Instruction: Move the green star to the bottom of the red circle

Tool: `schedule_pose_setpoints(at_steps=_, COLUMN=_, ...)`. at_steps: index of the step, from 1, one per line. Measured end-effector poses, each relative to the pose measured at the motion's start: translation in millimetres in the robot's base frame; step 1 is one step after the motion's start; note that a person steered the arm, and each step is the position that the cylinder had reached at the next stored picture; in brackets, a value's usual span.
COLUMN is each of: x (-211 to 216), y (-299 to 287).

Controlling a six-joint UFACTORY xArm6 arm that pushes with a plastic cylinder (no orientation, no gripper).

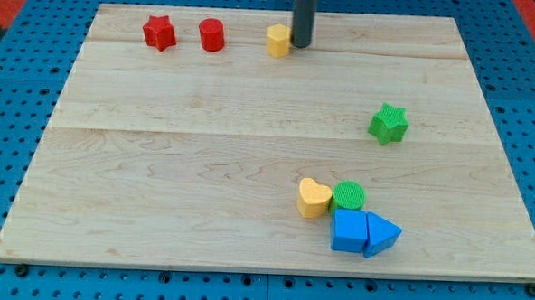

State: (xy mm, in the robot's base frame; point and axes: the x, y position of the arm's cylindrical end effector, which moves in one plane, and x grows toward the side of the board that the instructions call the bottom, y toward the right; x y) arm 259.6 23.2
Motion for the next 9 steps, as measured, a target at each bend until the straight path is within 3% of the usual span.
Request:
schedule_pose_setpoints(at_steps=1, x=-3, y=-33)
schedule_pose_setpoints(at_steps=2, x=4, y=-4)
schedule_pose_setpoints(at_steps=3, x=33, y=86)
schedule_pose_setpoints(at_steps=4, x=92, y=189)
schedule_pose_setpoints(at_steps=5, x=135, y=244)
schedule_pose_setpoints(at_steps=6, x=167, y=238)
schedule_pose_setpoints(at_steps=9, x=133, y=45)
